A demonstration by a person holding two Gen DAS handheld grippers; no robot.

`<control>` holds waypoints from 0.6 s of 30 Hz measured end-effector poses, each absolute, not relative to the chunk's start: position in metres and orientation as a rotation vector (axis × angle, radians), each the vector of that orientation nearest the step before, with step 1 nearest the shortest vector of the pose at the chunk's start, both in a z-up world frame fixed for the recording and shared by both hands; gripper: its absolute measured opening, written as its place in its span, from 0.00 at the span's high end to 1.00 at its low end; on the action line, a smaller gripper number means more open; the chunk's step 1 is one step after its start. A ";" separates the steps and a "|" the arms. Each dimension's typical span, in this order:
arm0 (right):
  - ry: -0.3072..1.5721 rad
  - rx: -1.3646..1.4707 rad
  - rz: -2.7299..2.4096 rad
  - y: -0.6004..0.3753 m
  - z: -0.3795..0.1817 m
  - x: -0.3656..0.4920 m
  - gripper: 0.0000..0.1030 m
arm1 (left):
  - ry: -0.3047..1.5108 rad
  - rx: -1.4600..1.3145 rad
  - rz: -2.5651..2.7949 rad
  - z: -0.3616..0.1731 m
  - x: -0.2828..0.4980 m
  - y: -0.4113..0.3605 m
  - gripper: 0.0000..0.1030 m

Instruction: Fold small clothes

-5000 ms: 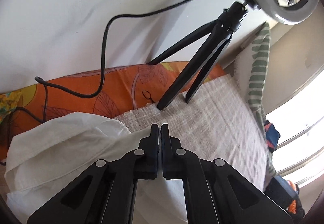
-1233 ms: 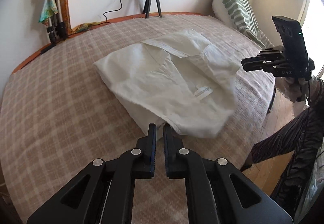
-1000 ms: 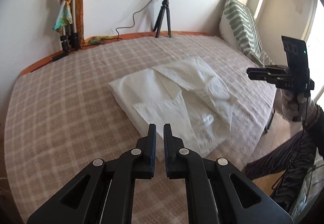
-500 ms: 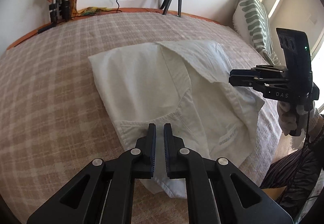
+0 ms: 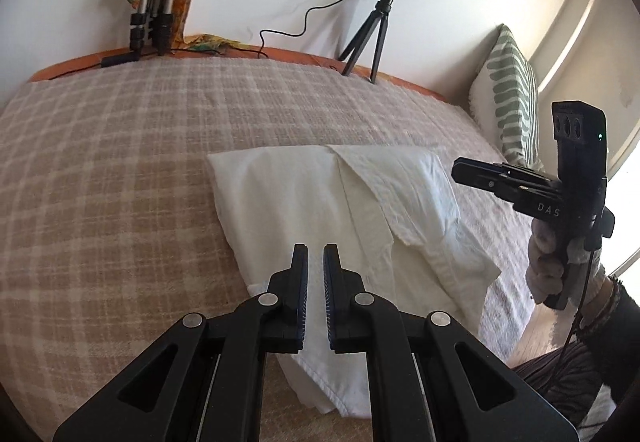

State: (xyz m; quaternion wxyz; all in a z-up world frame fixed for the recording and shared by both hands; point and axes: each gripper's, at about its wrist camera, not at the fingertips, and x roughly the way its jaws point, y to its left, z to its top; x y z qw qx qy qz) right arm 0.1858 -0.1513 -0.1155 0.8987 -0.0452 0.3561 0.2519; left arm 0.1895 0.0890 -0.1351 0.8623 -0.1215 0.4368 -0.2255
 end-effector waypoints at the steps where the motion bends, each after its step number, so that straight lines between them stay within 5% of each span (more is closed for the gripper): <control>1: 0.741 -0.105 0.519 -0.145 -0.117 0.192 0.75 | 0.924 -0.252 -0.473 -0.137 0.193 0.086 0.94; 18: 0.869 -0.063 0.365 -0.160 -0.149 0.235 0.71 | 0.970 -0.123 -0.423 -0.156 0.198 0.071 0.94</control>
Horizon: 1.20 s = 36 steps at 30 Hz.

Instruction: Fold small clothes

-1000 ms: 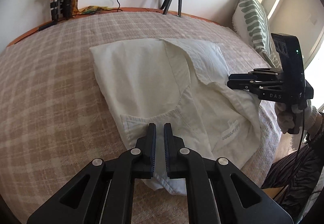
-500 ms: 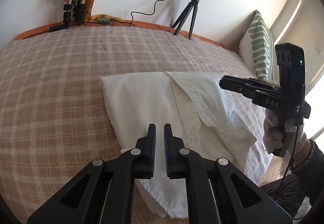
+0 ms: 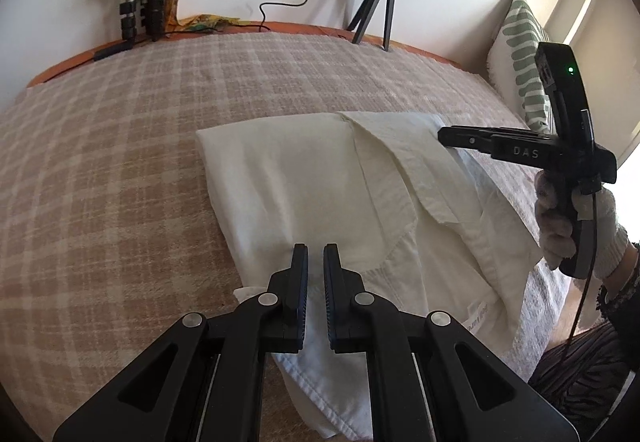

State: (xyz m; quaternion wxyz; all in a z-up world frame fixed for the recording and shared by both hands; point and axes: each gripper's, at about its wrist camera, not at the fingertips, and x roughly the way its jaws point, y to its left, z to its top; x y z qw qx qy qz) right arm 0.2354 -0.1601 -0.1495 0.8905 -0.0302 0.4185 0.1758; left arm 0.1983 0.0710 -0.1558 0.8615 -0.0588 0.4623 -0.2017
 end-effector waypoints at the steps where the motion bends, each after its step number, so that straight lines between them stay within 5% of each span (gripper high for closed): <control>1: 0.858 -0.040 0.366 -0.165 -0.144 0.231 0.69 | 0.960 -0.120 -0.411 -0.152 0.196 0.073 0.94; 3: 0.845 0.003 0.367 -0.177 -0.137 0.223 0.56 | 0.948 -0.130 -0.393 -0.146 0.191 0.077 0.81; 5: 0.854 0.049 0.397 -0.187 -0.134 0.214 0.44 | 0.931 -0.122 -0.362 -0.141 0.189 0.080 0.43; 6: 0.858 0.062 0.406 -0.191 -0.134 0.210 0.36 | 0.915 -0.124 -0.346 -0.138 0.187 0.082 0.39; 12: 0.895 0.080 0.402 -0.192 -0.139 0.185 0.22 | 0.926 -0.182 -0.332 -0.137 0.192 0.097 0.38; 33: 0.992 0.450 0.544 -0.233 -0.177 0.179 0.20 | 1.090 -0.693 -0.432 -0.187 0.226 0.129 0.40; 36: 0.997 0.481 0.569 -0.234 -0.180 0.180 0.29 | 1.091 -0.678 -0.443 -0.187 0.230 0.124 0.44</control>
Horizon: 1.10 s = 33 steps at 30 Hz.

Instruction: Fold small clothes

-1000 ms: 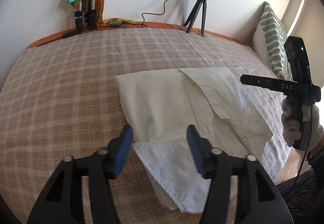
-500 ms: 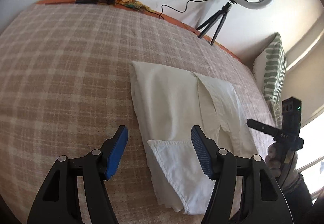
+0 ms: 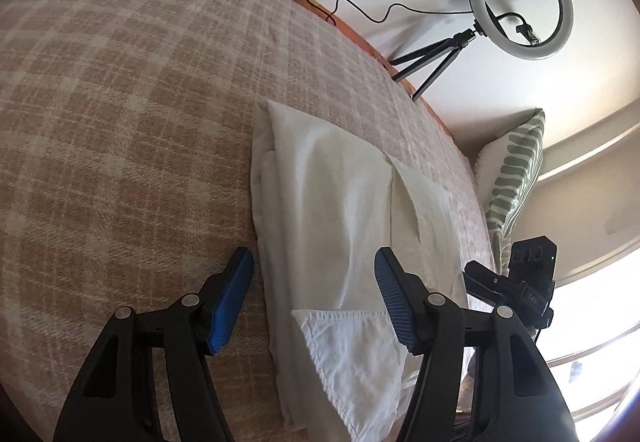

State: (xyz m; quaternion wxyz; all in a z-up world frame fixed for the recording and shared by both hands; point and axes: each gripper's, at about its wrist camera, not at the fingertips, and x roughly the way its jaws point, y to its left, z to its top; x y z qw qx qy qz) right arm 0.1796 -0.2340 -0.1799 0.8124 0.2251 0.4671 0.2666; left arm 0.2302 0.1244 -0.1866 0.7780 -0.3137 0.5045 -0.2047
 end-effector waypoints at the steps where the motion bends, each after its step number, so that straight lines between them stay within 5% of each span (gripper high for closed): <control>1: 1.002 0.488 0.581 -0.234 -0.181 0.178 0.31 | 1.099 -0.674 -0.444 -0.188 0.231 0.122 0.50; 7: 1.019 0.460 0.621 -0.219 -0.184 0.183 0.38 | 1.091 -0.631 -0.438 -0.187 0.235 0.116 0.51; 11: 1.023 0.435 0.633 -0.209 -0.185 0.185 0.41 | 1.092 -0.609 -0.429 -0.188 0.235 0.113 0.62; 21: 0.987 0.267 0.550 -0.181 -0.173 0.173 0.80 | 0.990 -0.330 -0.377 -0.163 0.222 0.084 0.83; 33: 0.824 0.011 0.496 -0.140 -0.131 0.127 0.85 | 0.839 -0.061 -0.374 -0.133 0.187 0.053 0.86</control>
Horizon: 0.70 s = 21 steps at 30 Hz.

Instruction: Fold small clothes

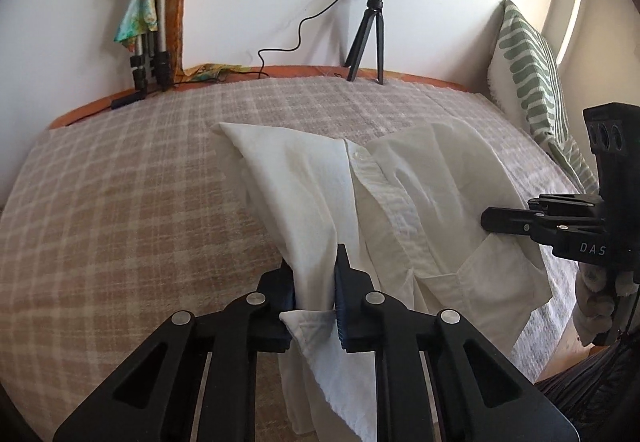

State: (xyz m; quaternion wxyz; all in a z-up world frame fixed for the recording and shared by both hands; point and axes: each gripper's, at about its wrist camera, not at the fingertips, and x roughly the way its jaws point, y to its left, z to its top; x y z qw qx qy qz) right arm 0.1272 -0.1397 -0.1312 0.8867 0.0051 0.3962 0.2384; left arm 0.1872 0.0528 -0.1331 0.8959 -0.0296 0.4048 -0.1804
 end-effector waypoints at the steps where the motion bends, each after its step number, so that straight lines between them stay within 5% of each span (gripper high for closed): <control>1: 0.818 0.003 0.496 -0.139 -0.130 0.125 0.85 | 0.836 -0.057 -0.376 -0.132 0.186 0.052 0.86; 21: 0.713 0.007 0.428 -0.182 -0.092 0.124 0.88 | 0.809 -0.153 -0.512 -0.101 0.213 0.010 0.88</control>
